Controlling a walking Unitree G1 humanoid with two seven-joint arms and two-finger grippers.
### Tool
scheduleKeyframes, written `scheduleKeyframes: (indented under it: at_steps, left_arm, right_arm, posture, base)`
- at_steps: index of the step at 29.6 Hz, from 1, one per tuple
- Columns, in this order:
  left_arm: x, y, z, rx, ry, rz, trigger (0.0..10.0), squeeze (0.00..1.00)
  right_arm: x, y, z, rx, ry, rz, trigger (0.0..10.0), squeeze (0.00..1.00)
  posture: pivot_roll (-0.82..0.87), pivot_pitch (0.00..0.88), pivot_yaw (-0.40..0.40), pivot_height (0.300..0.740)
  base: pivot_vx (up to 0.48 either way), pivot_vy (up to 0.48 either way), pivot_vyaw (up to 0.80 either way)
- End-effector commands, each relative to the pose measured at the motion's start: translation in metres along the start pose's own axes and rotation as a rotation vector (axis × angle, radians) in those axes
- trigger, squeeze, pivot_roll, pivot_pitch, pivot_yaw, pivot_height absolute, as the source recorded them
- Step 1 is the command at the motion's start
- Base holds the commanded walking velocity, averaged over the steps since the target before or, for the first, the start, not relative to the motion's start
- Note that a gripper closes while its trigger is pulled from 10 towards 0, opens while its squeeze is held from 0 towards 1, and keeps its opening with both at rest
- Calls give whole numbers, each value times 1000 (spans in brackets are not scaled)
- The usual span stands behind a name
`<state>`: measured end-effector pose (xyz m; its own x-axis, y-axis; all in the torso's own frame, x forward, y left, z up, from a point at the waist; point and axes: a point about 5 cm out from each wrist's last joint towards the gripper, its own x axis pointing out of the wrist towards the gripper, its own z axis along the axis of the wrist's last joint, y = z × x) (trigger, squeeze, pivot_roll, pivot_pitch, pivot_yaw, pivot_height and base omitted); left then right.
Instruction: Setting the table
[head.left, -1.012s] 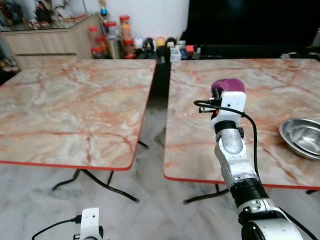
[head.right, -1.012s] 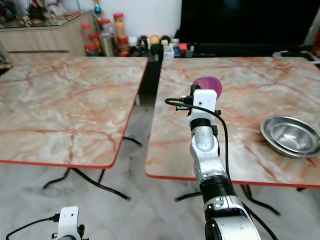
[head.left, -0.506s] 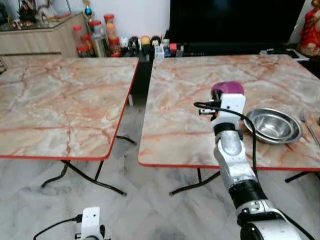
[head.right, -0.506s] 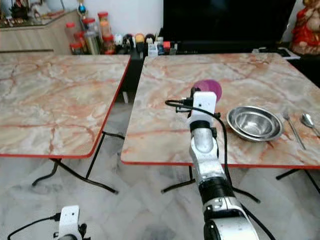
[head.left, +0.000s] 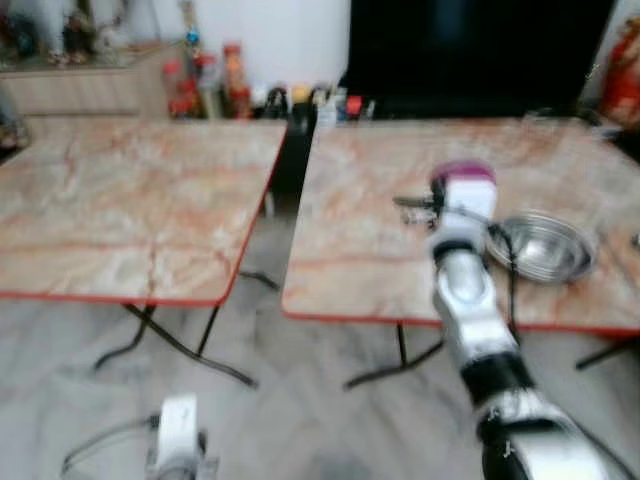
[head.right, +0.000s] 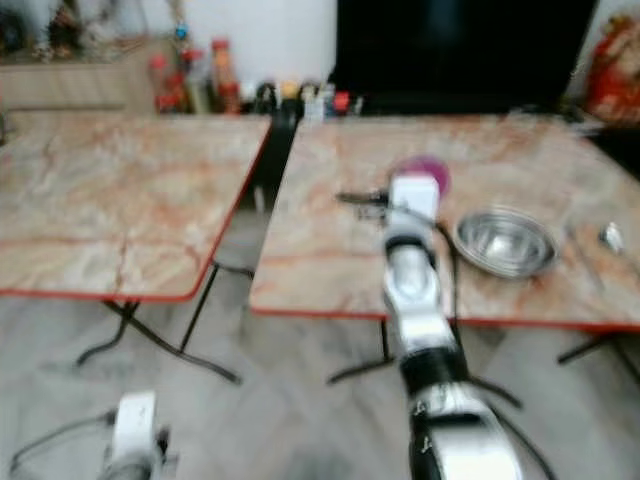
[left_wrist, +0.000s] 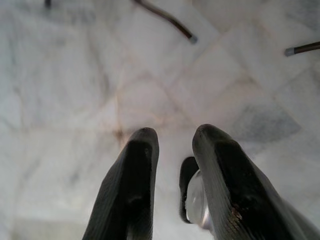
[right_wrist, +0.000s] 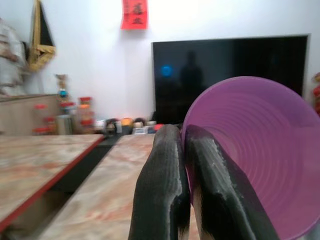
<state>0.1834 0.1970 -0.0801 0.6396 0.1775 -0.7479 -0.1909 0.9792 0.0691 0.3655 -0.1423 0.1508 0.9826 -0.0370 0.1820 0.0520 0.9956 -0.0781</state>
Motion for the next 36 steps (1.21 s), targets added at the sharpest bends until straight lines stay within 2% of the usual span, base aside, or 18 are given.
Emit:
scheduleKeyframes:
  at_steps: [1, 7, 11, 17, 32, 36]
  left_arm:
    - [3, 8, 11, -2, -25, 25, 10000, 0]
    - [3, 7, 10, -2, -23, 22, 10000, 0]
    - [3, 7, 10, -3, -22, 20, 10000, 0]
    - [3, 6, 10, -3, -22, 19, 10000, 0]
    - [3, 5, 10, -5, -17, 8, 10000, 0]
    - [3, 4, 11, -10, -19, 8, 10000, 0]
  right_arm:
    - [6, 8, 11, 2, -28, 26, 10000, 0]
    - [5, 12, 13, -35, -50, 59, 10000, 0]
    - [5, 12, 14, 8, -46, 42, 10000, 0]
    - [6, 11, 14, -2, -46, 43, 10000, 0]
    - [9, 3, 10, -14, -3, -12, 10000, 0]
    - [9, 0, 7, -32, 38, -36, 10000, 0]
  posture:
    - [-6, 0, 24, 740]
    - [-7, 0, 23, 740]
    - [-6, 0, 22, 740]
    - [-6, 0, 21, 740]
    - [-8, 0, 23, 740]
    - [-7, 0, 23, 740]
  base:
    - [334, 0, 0]
    - [334, 0, 75]
    - [337, 0, 139]
    - [335, 0, 0]
    - [336, 0, 0]
    - [306, 0, 0]
